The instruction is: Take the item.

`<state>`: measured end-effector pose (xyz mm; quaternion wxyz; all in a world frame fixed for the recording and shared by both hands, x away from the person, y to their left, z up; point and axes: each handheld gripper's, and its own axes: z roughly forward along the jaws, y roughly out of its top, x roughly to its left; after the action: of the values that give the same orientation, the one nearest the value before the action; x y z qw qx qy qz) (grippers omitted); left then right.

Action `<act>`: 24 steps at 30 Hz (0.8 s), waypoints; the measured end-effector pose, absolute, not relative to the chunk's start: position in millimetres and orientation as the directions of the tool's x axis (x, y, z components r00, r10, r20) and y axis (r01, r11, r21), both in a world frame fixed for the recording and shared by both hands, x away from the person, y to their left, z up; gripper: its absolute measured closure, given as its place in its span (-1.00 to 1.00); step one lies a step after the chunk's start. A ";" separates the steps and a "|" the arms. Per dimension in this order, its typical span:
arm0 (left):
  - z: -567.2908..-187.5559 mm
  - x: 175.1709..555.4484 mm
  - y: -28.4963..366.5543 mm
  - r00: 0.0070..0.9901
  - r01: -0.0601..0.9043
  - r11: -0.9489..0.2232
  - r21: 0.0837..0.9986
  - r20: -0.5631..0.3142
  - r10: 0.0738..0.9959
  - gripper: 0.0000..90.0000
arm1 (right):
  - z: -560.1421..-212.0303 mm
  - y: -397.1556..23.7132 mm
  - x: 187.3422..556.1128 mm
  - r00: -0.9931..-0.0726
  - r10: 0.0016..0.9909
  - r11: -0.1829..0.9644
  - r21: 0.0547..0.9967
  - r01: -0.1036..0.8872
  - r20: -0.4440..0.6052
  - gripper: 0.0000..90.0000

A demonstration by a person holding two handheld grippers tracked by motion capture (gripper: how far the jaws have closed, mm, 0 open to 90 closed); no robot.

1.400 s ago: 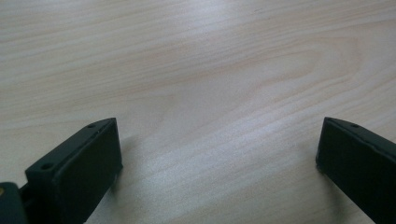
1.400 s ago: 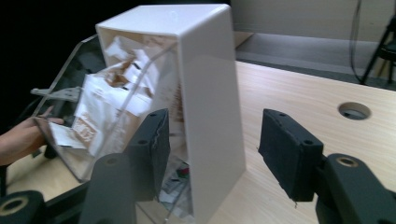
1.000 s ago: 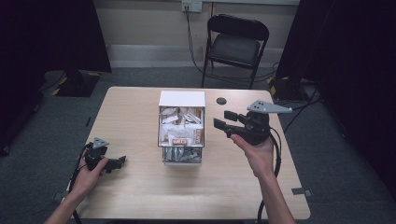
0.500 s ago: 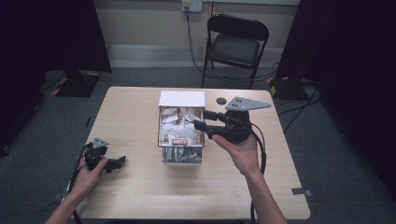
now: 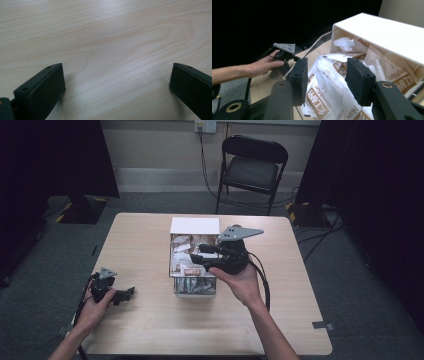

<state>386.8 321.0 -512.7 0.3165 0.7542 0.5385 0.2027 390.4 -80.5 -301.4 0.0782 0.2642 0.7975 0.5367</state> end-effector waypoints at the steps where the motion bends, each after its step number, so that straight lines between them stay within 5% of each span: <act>1: -512.7 386.9 321.0 0.338 0.684 -0.220 0.696 -0.035 0.940 -1.00 | -303.0 -78.8 391.3 -0.849 0.505 0.290 0.895 0.338 0.156 0.19; 24: -512.6 386.8 321.0 0.338 0.684 -0.220 0.695 -0.035 0.940 -1.00 | -319.2 -69.4 398.0 -0.851 0.503 0.393 0.837 0.381 0.151 0.45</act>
<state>386.8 321.0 -512.6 0.3163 0.7543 0.5384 0.2027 398.0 -69.4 -319.2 0.0632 0.2655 0.8323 0.4825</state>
